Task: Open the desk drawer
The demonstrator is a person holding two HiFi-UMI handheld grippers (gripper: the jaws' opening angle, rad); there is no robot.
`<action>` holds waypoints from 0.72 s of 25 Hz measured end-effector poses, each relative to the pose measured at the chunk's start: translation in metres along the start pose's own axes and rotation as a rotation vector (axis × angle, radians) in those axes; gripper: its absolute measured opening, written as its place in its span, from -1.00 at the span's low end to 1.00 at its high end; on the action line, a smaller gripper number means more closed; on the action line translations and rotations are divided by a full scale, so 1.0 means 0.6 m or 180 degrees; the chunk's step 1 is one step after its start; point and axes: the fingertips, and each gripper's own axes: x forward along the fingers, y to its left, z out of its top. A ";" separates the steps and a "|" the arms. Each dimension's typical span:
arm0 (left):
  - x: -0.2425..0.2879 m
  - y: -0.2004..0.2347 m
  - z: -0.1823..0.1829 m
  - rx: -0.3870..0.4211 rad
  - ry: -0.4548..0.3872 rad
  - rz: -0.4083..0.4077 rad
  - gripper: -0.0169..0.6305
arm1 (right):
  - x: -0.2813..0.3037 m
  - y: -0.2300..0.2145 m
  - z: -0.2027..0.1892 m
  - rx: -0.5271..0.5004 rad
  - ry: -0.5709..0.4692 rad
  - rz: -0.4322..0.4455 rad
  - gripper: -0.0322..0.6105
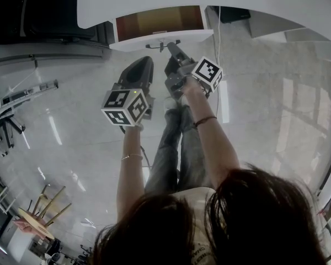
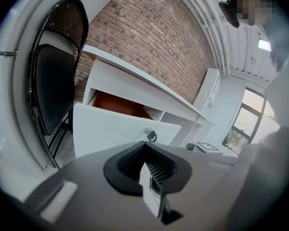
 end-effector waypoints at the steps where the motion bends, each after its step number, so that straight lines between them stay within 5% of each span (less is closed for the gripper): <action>1: -0.001 0.000 -0.001 -0.0005 0.0001 0.0000 -0.95 | -0.001 -0.001 0.000 0.0001 -0.0013 -0.0001 -0.82; 18: 0.008 0.006 0.007 -0.0021 0.0025 0.0005 -0.95 | -0.007 -0.001 -0.002 0.0042 -0.0041 -0.0029 -0.82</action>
